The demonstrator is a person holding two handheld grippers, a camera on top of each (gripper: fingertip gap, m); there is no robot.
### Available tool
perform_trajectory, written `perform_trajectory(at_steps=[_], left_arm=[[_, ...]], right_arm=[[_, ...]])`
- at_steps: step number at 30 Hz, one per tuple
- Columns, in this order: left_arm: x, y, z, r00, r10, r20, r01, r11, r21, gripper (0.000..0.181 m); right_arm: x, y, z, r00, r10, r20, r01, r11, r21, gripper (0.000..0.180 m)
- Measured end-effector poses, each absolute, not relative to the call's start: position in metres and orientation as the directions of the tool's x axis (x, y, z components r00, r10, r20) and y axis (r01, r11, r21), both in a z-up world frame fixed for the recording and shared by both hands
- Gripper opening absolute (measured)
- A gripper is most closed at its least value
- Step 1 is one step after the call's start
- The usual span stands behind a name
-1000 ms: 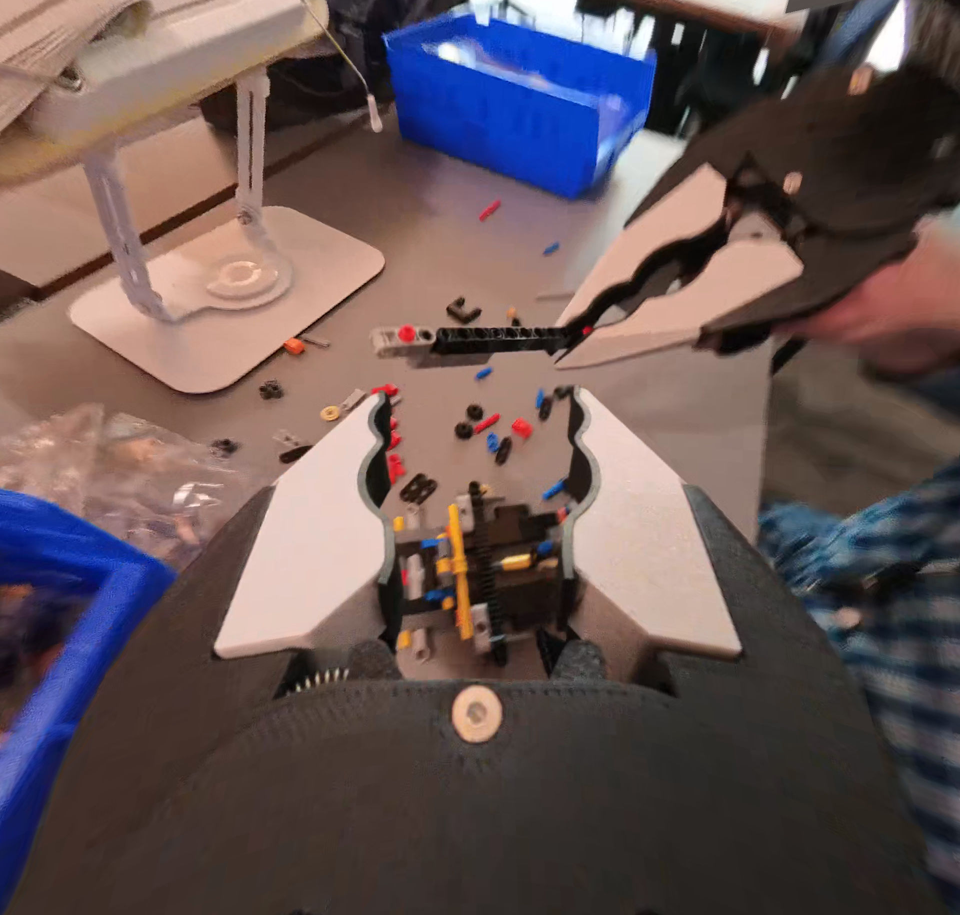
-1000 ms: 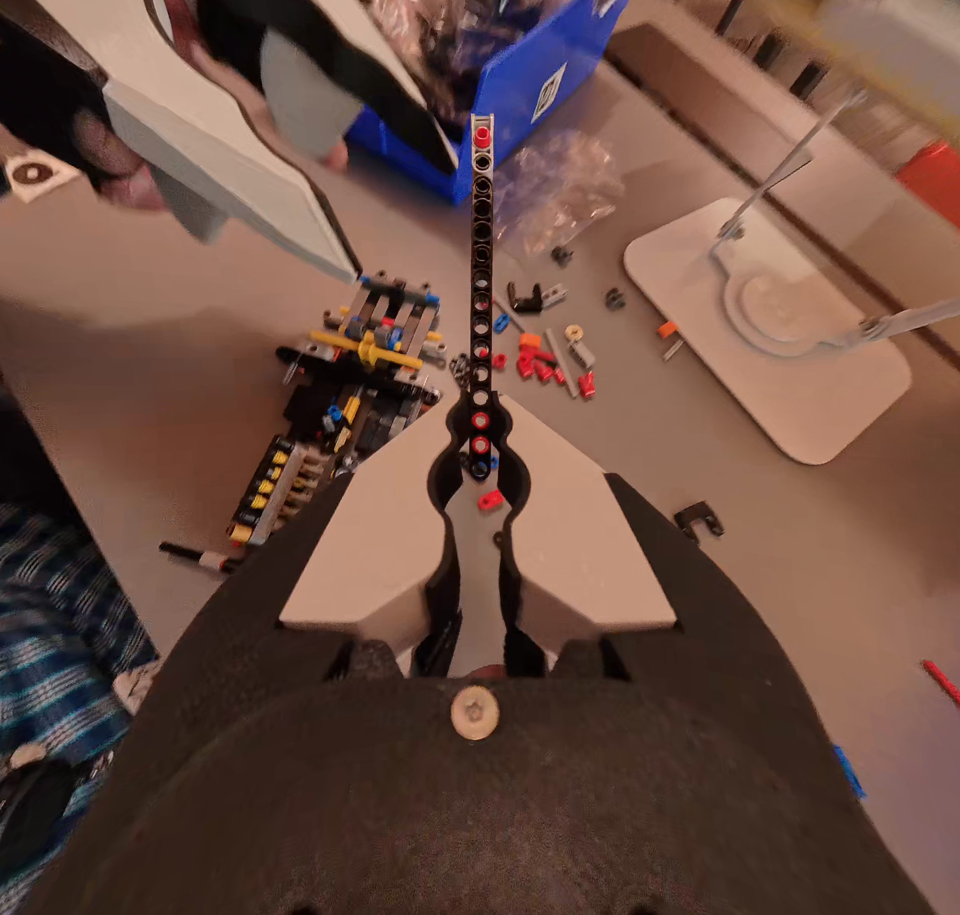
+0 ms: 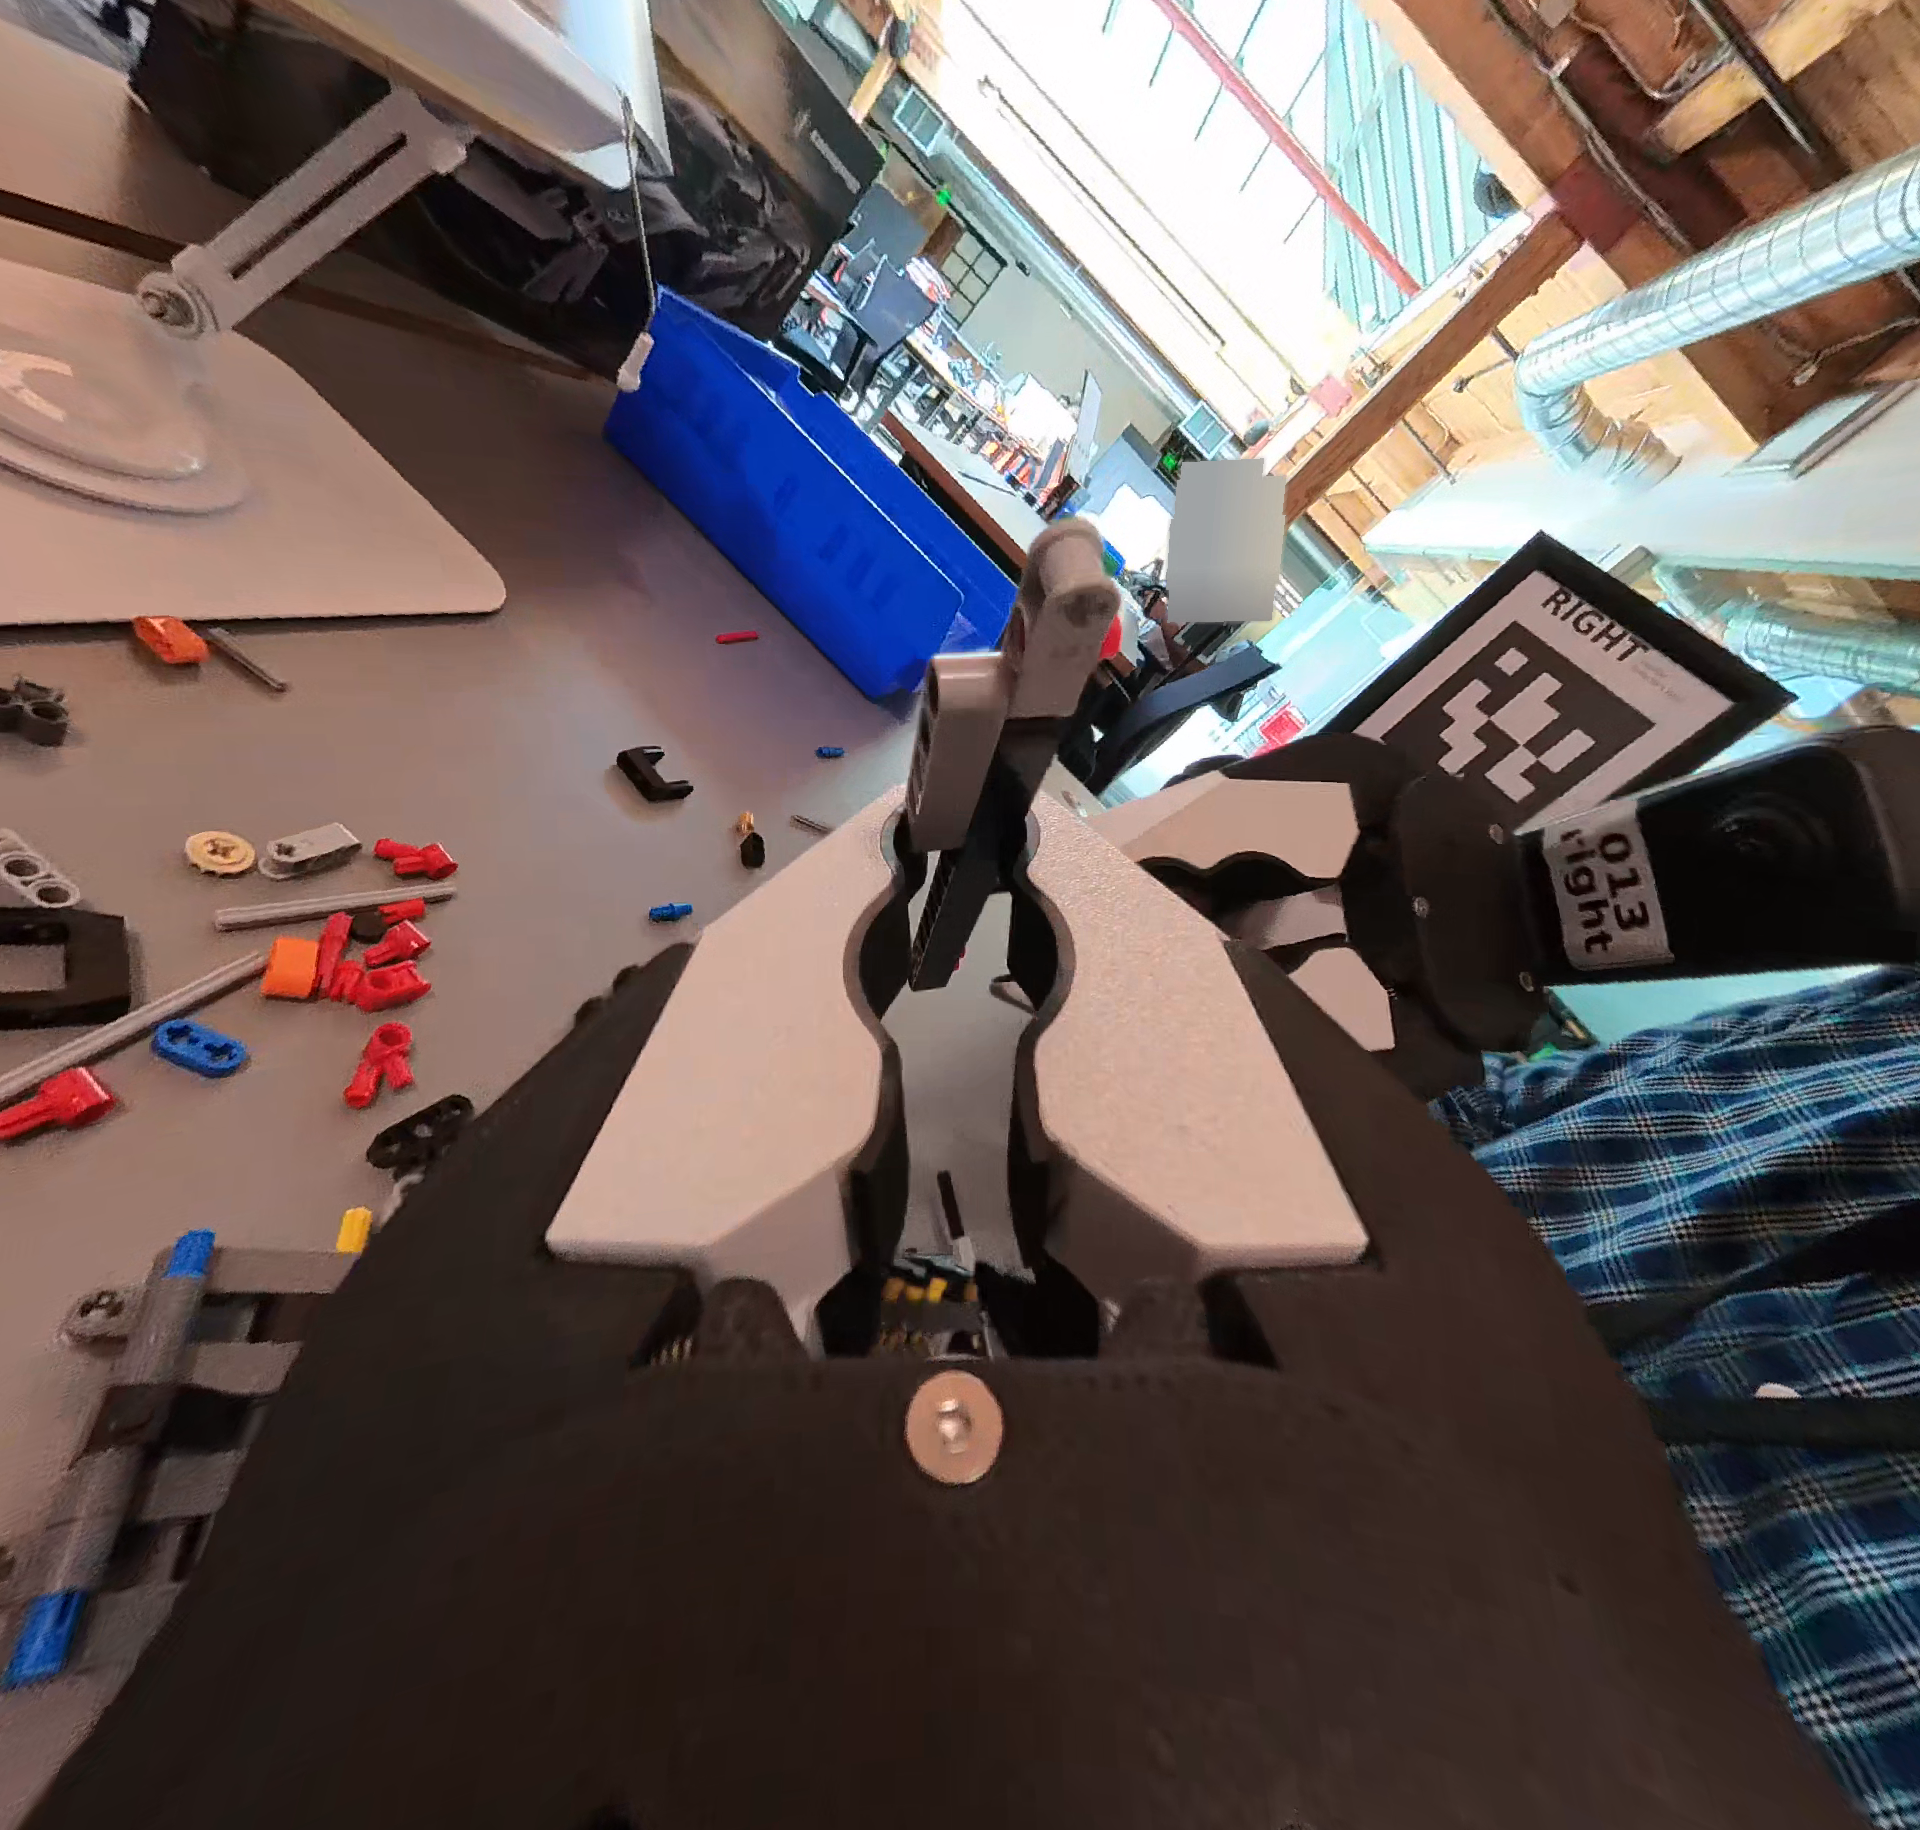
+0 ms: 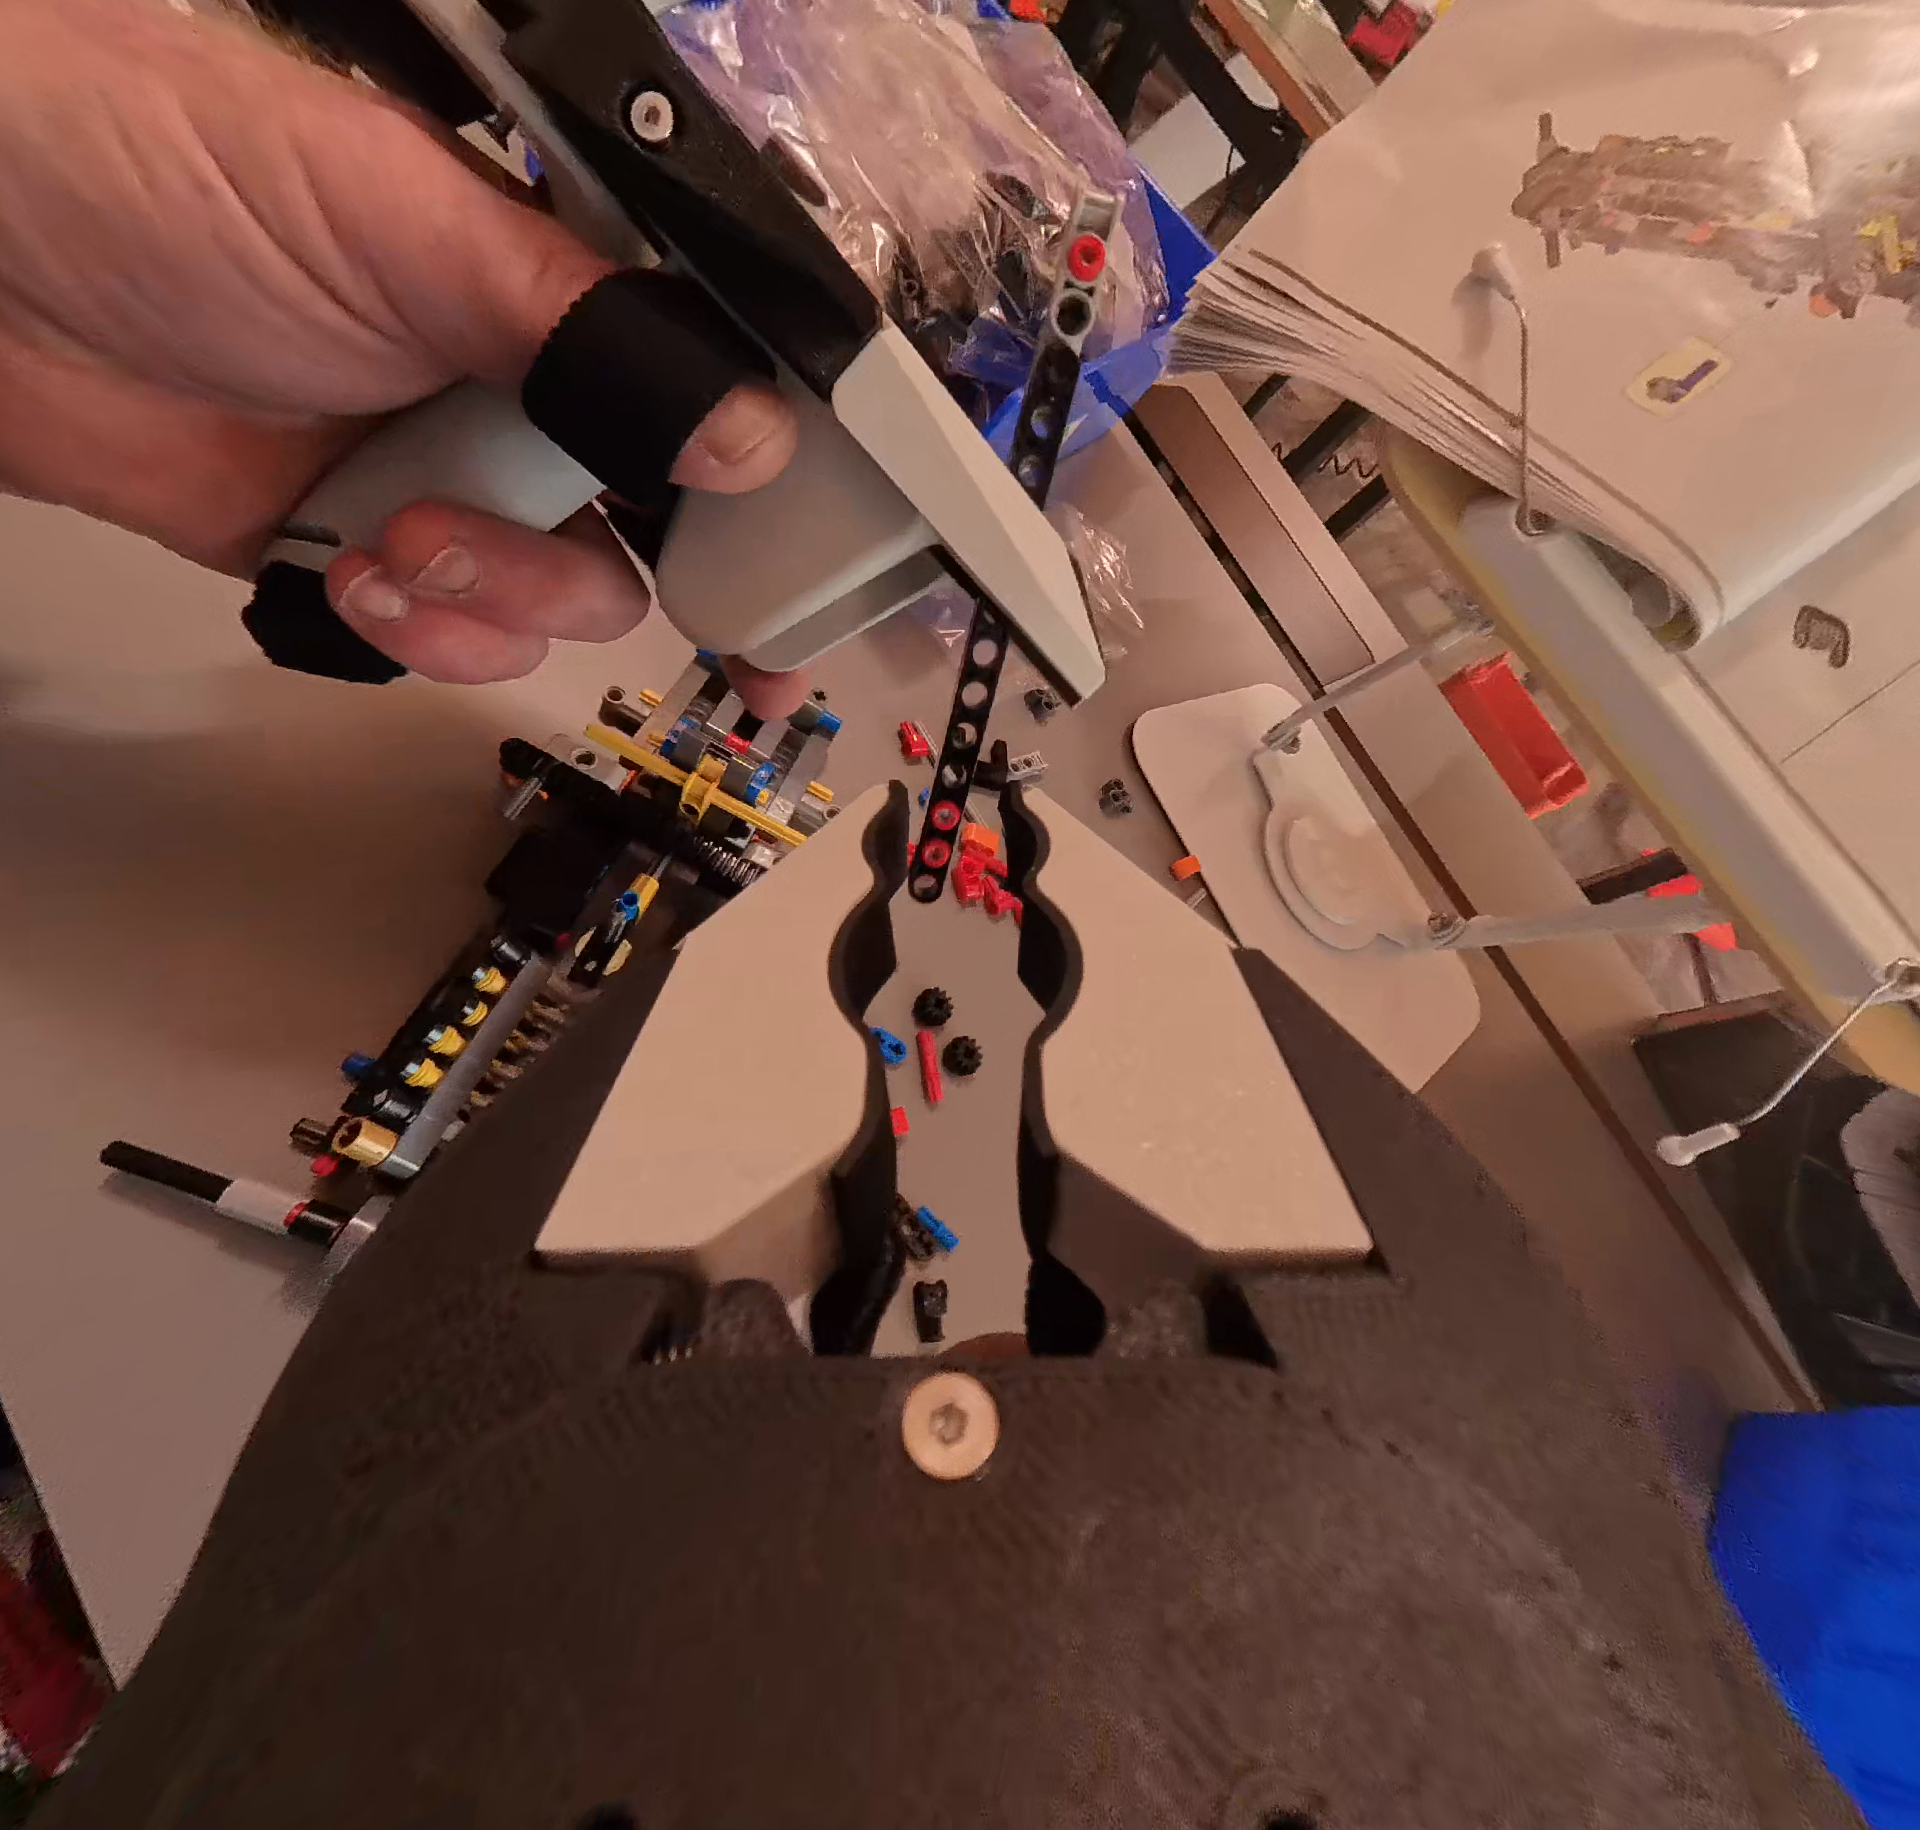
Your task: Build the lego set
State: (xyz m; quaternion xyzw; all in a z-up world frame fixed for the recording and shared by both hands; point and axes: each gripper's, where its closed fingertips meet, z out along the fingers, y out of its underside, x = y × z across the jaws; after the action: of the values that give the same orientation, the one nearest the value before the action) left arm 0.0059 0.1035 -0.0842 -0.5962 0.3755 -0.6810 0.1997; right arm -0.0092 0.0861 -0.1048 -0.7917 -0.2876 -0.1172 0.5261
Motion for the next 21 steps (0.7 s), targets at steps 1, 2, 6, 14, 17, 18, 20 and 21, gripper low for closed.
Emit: perform_trajectory(at_steps=[1,2,6,14,17,18,20,21], left_arm=[[0.006,0.102,-0.085,-0.216,-0.706,0.675,-0.186,-0.649,-0.738,0.010],[0.006,0.101,-0.085,-0.220,-0.691,0.689,-0.188,-0.663,-0.725,0.010],[0.008,0.095,-0.088,-0.214,-0.686,0.695,-0.207,-0.664,-0.719,0.010],[-0.019,0.113,-0.106,-0.191,-0.751,0.632,-0.280,-0.575,-0.769,0.065],[-0.047,0.124,-0.115,-0.176,-0.889,0.422,-0.299,-0.360,-0.884,0.062],[-0.055,0.124,-0.122,-0.175,-0.932,0.317,-0.328,-0.249,-0.911,0.068],[-0.066,0.123,-0.142,-0.192,-0.975,0.114,-0.415,-0.025,-0.909,0.073],[-0.070,0.122,-0.152,-0.221,-0.975,0.036,-0.452,0.069,-0.890,0.078]], right_arm=[[-0.010,0.088,-0.106,0.800,0.335,0.499,0.591,-0.288,-0.754,0.014],[-0.012,0.091,-0.108,0.794,0.344,0.500,0.598,-0.297,-0.745,0.011],[-0.013,0.098,-0.114,0.809,0.350,0.473,0.580,-0.343,-0.739,0.007],[-0.014,0.089,-0.124,0.886,0.422,0.192,0.409,-0.516,-0.753,0.004],[-0.013,0.079,-0.130,0.894,0.431,0.120,0.380,-0.589,-0.714,0.004],[-0.014,0.075,-0.132,0.895,0.436,0.094,0.371,-0.610,-0.700,0.004],[-0.018,0.066,-0.139,0.896,0.443,0.025,0.345,-0.661,-0.667,0.005],[-0.019,0.062,-0.144,0.899,0.437,-0.003,0.331,-0.685,-0.650,0.004]])
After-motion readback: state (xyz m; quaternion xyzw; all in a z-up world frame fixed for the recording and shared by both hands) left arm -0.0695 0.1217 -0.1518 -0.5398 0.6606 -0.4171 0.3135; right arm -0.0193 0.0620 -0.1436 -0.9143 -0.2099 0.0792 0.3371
